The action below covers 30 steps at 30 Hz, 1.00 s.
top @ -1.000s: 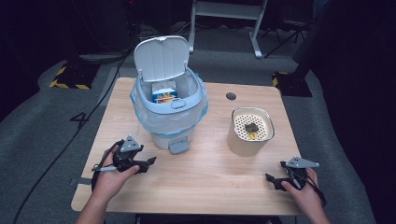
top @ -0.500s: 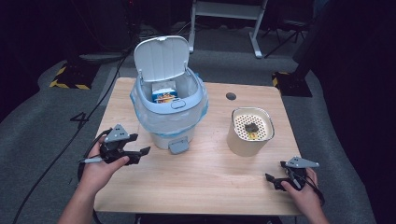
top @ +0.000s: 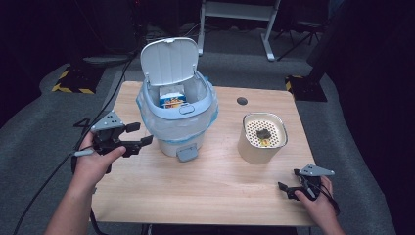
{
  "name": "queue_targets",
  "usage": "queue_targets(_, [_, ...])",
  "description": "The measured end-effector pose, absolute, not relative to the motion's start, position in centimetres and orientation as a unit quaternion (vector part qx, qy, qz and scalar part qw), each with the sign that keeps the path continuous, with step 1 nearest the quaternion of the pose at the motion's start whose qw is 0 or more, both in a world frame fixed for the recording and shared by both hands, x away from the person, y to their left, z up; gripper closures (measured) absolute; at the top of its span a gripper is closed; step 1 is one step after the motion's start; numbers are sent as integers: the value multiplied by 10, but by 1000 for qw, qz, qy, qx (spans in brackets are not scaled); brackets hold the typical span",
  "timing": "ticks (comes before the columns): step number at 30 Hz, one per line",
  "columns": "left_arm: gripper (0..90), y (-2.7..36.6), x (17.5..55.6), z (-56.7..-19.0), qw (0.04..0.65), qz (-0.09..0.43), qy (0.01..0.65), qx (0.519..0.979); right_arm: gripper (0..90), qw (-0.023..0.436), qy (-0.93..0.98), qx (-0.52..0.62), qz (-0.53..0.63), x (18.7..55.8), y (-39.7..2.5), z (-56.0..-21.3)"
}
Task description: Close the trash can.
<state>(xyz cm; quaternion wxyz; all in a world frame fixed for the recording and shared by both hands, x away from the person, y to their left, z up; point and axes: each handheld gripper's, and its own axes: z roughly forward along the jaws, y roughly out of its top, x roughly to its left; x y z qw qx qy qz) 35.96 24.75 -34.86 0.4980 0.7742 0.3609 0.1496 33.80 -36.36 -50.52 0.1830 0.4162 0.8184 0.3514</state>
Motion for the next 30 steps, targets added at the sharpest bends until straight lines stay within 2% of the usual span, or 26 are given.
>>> queue_targets(18, [315, 252, 377, -297, 551, 192, 357, 729, 89, 183, 818, 416, 351, 338, -364, -505])
queue_targets(30, [308, 245, 387, -278, 573, 212, 350, 711, 89, 183, 818, 416, 351, 338, -364, -505])
